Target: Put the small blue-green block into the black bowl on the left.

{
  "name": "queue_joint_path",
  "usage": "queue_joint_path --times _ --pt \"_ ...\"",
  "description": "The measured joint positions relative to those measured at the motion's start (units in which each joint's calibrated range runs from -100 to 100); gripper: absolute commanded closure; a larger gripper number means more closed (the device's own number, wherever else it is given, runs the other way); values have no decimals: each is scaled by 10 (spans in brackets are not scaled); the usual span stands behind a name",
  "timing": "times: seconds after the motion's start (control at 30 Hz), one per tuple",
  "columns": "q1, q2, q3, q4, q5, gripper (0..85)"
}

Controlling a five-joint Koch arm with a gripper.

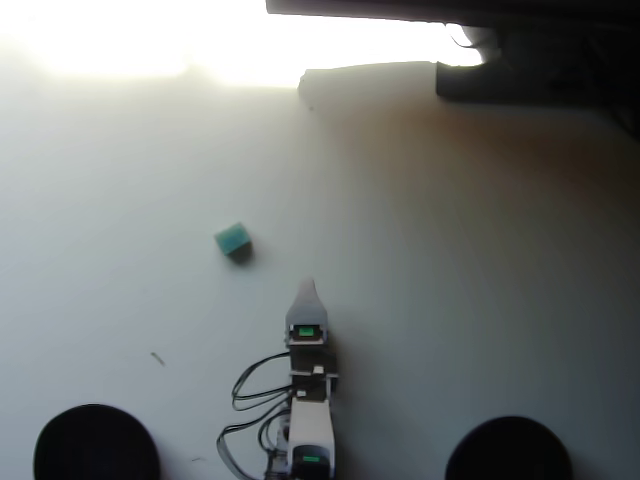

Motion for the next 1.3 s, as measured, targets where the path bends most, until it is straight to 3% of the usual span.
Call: queue_joint_path --times 0.43,0.73,1.0,1.3 --pt "5 0 0 0 0 363" --pt "36 -9 1 -2 -25 373" --pt "55 -159 66 -204 -60 379" --pt "103 -138 226 -353 -65 377"
